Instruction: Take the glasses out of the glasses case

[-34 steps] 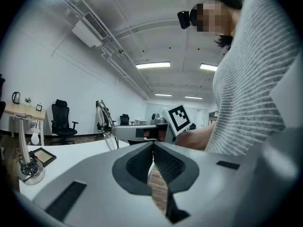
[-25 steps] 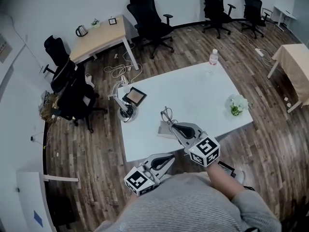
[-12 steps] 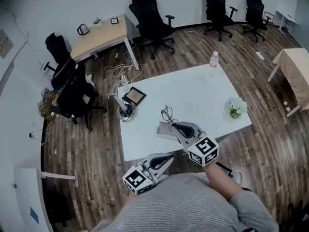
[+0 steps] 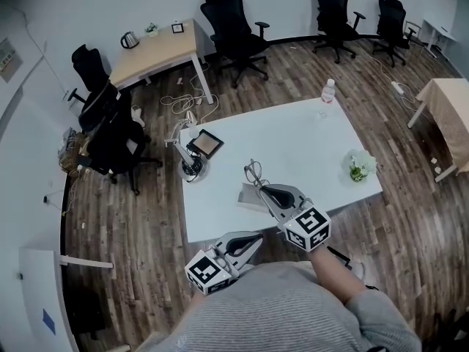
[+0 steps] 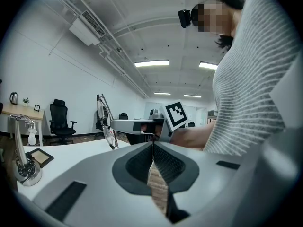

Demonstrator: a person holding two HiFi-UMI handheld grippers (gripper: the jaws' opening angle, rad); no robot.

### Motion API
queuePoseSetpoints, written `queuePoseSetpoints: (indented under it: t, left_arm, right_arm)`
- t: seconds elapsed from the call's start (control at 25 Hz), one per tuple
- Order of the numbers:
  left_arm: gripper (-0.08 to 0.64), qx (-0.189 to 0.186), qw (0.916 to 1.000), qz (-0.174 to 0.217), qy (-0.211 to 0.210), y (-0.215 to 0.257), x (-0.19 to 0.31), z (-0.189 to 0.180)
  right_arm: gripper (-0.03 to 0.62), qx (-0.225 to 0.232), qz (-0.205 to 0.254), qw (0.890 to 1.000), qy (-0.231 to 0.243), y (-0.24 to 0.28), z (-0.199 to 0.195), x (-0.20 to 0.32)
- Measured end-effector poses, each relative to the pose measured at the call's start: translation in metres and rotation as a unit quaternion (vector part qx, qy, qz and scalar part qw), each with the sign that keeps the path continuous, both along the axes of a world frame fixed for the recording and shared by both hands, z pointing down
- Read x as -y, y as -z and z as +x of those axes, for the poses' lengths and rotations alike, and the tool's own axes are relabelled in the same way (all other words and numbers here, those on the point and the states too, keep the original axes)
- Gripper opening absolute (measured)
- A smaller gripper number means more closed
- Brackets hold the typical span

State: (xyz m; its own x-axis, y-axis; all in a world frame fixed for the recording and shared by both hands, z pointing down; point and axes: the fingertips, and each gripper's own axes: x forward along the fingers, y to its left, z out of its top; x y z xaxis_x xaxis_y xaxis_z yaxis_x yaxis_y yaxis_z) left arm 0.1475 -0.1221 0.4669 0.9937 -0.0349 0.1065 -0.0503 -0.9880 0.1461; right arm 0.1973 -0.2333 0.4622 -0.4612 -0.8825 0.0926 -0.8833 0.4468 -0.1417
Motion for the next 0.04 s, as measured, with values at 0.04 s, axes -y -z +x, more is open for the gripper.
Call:
queuePoseSetpoints:
  t: [0.04]
  left_arm:
    - [0.012, -0.001, 1.0000, 0.000, 0.000, 0.0005, -0.0004, 0.0002]
  right_arm:
    - [0.026, 0.000, 0.000, 1.000, 0.000, 0.0000, 0.0001, -0.0002]
